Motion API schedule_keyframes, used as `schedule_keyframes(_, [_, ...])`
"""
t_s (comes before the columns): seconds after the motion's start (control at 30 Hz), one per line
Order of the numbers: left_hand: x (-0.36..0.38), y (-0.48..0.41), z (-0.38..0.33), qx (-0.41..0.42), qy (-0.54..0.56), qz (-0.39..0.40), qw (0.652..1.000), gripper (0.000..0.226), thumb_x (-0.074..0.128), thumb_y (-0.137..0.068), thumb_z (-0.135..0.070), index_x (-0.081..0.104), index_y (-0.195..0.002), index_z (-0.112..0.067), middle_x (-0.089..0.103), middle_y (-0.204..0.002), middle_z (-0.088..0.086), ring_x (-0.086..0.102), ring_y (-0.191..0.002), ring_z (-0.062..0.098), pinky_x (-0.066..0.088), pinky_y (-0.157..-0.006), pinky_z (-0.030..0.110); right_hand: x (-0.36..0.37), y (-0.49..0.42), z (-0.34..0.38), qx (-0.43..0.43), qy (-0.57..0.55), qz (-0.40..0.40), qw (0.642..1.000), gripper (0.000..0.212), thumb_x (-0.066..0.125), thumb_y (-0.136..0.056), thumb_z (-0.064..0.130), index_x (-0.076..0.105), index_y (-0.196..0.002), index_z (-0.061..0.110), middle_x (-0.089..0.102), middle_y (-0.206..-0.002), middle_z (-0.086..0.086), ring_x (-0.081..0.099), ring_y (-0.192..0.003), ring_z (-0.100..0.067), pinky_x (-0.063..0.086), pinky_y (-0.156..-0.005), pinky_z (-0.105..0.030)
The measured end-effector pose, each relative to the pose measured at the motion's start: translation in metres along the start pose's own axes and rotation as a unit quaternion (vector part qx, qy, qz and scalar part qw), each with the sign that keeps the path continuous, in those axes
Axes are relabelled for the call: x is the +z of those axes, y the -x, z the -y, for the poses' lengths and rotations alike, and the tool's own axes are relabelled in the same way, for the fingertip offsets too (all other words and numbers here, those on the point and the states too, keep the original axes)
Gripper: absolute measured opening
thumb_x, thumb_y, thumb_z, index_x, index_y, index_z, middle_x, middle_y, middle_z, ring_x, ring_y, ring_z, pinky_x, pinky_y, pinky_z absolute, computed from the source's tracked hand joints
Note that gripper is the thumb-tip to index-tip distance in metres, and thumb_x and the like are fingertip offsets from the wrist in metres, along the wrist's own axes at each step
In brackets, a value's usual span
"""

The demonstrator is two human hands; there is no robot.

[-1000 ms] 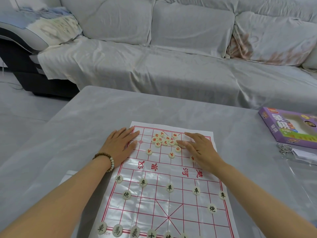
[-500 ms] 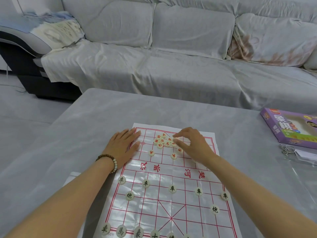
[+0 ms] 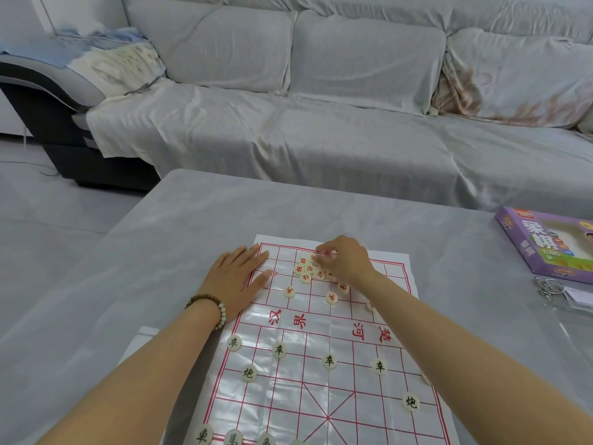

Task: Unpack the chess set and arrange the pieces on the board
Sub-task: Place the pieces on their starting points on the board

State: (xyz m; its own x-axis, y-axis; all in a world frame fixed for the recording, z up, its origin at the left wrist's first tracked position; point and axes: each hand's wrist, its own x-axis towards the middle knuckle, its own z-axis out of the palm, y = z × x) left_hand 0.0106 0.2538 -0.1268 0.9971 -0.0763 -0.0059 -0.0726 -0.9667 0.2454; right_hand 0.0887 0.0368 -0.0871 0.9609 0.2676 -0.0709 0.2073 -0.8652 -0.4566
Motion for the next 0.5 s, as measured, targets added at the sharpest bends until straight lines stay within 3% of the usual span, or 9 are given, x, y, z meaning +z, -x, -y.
schedule_keyframes(0.07, [-0.001, 0.0, -0.001, -0.004, -0.004, 0.001, 1.0, 0.078, -0.01, -0.08, -0.069, 0.008, -0.147, -0.034, 0.002, -0.156, -0.01, -0.002, -0.144, 0.011, -0.006, -0.112, 0.028, 0.001, -0.006, 0.001, 0.007, -0.005, 0.004, 1.0, 0.031, 0.064, -0.085, 0.038, 0.069, -0.112, 0.023, 0.065, -0.119, 0.0, 0.058, -0.102, -0.018, 0.047, -0.092, -0.034])
schedule_keyframes(0.23, [0.0, 0.001, 0.0, -0.003, 0.011, 0.001, 1.0, 0.109, -0.028, -0.055, -0.081, 0.01, -0.147, -0.035, 0.004, -0.156, -0.011, 0.0, -0.144, 0.011, -0.005, -0.112, 0.029, 0.002, -0.013, 0.003, 0.003, -0.017, 0.013, 1.0, 0.023, 0.067, -0.083, 0.035, 0.072, -0.103, 0.025, 0.066, -0.116, 0.001, 0.057, -0.103, -0.017, 0.045, -0.096, -0.04])
schedule_keyframes(0.4, [0.001, 0.001, 0.002, 0.003, 0.022, -0.007, 1.0, 0.11, -0.028, -0.056, -0.081, 0.012, -0.147, -0.034, 0.006, -0.156, -0.011, 0.001, -0.144, 0.012, -0.003, -0.114, 0.03, 0.001, -0.016, 0.002, -0.001, 0.017, 0.039, 0.999, 0.028, 0.069, -0.082, 0.033, 0.07, -0.109, 0.025, 0.064, -0.119, 0.001, 0.057, -0.104, -0.018, 0.046, -0.095, -0.04])
schedule_keyframes(0.5, [0.001, 0.001, 0.002, 0.009, 0.026, -0.01, 1.0, 0.105, -0.025, -0.06, -0.08, 0.013, -0.147, -0.034, 0.007, -0.156, -0.011, 0.001, -0.144, 0.011, -0.004, -0.113, 0.03, 0.001, -0.014, 0.003, -0.01, 0.036, 0.017, 0.999, 0.025, 0.071, -0.081, 0.034, 0.07, -0.103, 0.024, 0.066, -0.11, 0.002, 0.058, -0.098, -0.016, 0.046, -0.094, -0.04])
